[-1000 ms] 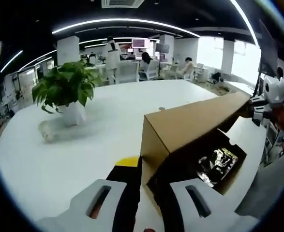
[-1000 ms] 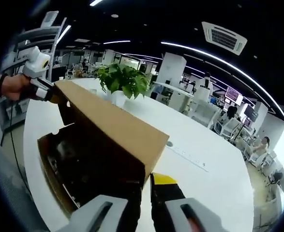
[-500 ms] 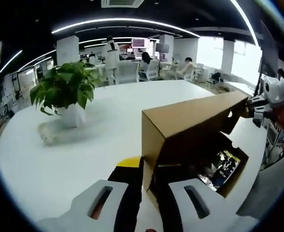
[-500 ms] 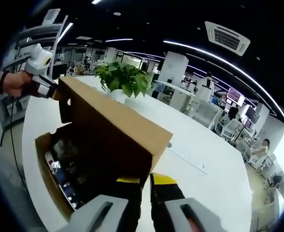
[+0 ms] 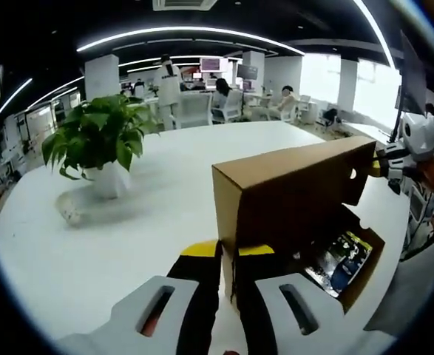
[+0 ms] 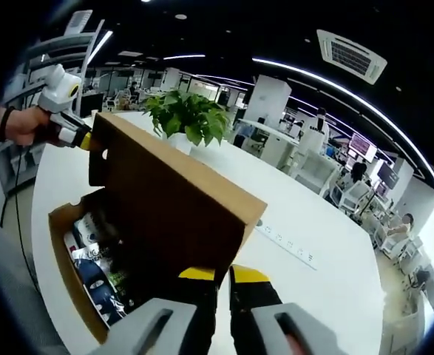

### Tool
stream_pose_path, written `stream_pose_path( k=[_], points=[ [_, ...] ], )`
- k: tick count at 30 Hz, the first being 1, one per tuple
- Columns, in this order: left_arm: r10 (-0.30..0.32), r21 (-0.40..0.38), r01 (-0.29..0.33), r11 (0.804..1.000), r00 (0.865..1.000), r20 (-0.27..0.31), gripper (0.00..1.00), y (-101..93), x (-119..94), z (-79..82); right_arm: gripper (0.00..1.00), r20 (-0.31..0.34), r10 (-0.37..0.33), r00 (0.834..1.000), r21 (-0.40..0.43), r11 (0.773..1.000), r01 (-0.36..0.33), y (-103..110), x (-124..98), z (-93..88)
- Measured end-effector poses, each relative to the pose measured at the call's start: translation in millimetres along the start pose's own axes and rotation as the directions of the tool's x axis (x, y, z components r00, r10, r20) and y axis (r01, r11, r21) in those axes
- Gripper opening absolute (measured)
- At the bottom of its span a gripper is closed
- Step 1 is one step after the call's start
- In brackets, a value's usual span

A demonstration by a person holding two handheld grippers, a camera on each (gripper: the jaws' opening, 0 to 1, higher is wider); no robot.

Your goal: Operate the shoe box by opening the lid, removing the specified soft item, and placing it in the target area until the item is outside and the box remains undamaged.

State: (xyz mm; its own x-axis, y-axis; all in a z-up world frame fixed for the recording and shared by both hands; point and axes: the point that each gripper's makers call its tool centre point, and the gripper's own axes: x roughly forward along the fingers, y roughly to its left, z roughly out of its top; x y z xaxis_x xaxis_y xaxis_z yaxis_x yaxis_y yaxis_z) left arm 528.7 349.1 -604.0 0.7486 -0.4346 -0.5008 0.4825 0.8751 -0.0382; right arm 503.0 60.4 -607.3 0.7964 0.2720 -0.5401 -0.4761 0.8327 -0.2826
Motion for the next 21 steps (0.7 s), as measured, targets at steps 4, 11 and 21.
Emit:
stream_pose_path(
  k=[4, 11, 21],
  points=[
    [0.010, 0.001, -0.010, 1.000, 1.000, -0.010, 0.04, 3.4, 6, 2.4, 0.00, -0.004, 0.005, 1.000, -0.003, 1.000, -0.005, -3, 5, 1.3],
    [0.009, 0.003, -0.009, 1.000, 1.000, -0.017, 0.03, 8.1, 14, 4.2, 0.00, -0.023, 0.010, 1.000, -0.015, 1.000, -0.011, -8, 14, 3.8],
    [0.015, 0.020, -0.014, 1.000, 0.999, -0.035, 0.03, 15.4, 28, 6.9, 0.00, -0.052, 0.018, 0.998, -0.038, 0.999, -0.020, -15, 29, 4.8]
  ],
)
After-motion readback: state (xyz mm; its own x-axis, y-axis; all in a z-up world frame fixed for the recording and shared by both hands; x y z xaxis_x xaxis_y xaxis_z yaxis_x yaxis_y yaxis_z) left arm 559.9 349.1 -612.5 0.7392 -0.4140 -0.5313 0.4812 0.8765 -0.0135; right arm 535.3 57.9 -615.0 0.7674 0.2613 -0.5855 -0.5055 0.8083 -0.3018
